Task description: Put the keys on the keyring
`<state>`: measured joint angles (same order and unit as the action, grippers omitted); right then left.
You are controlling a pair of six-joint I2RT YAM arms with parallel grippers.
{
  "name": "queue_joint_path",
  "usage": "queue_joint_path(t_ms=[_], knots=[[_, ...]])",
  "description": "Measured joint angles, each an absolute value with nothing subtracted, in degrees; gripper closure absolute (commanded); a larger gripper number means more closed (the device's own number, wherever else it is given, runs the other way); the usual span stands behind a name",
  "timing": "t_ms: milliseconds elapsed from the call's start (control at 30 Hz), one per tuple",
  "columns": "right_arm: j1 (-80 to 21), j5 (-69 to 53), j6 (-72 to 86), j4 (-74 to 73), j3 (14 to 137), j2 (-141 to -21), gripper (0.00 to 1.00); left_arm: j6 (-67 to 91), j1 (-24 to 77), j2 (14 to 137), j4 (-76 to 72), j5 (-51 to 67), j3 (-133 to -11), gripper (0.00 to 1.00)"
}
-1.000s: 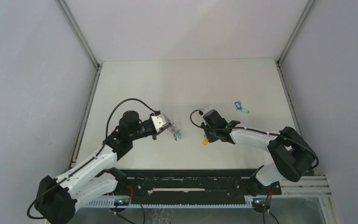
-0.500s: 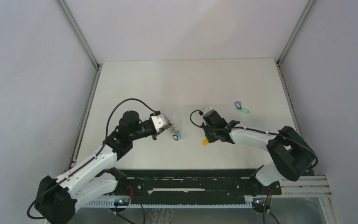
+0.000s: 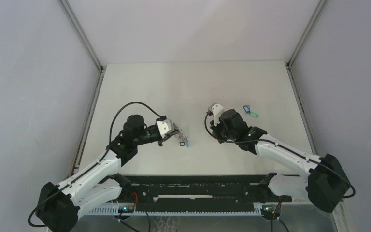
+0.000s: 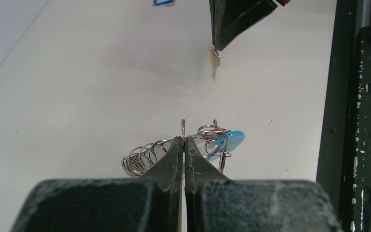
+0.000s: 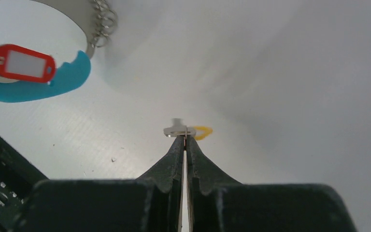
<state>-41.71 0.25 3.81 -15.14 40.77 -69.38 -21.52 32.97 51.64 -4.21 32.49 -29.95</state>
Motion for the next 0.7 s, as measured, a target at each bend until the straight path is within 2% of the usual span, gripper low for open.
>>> queue_joint_path(t_ms=[267, 500, 700], knots=[[-41.21, -9.93, -11.07, -14.04, 40.8, -62.15, 1.0, -21.5, 32.97, 51.77, -4.16, 37.45, -29.95, 1.0], [-41.47, -22.24, -24.75, -16.58, 44.71, -62.52, 1.0, -21.56, 33.3, 52.42, -4.16, 40.05, -30.02, 1.0], [-44.14, -26.35, -33.47, -17.63, 49.23, -64.69, 1.0, -21.74, 33.58, 53.3, -3.7, 41.71, -30.11, 1.0]])
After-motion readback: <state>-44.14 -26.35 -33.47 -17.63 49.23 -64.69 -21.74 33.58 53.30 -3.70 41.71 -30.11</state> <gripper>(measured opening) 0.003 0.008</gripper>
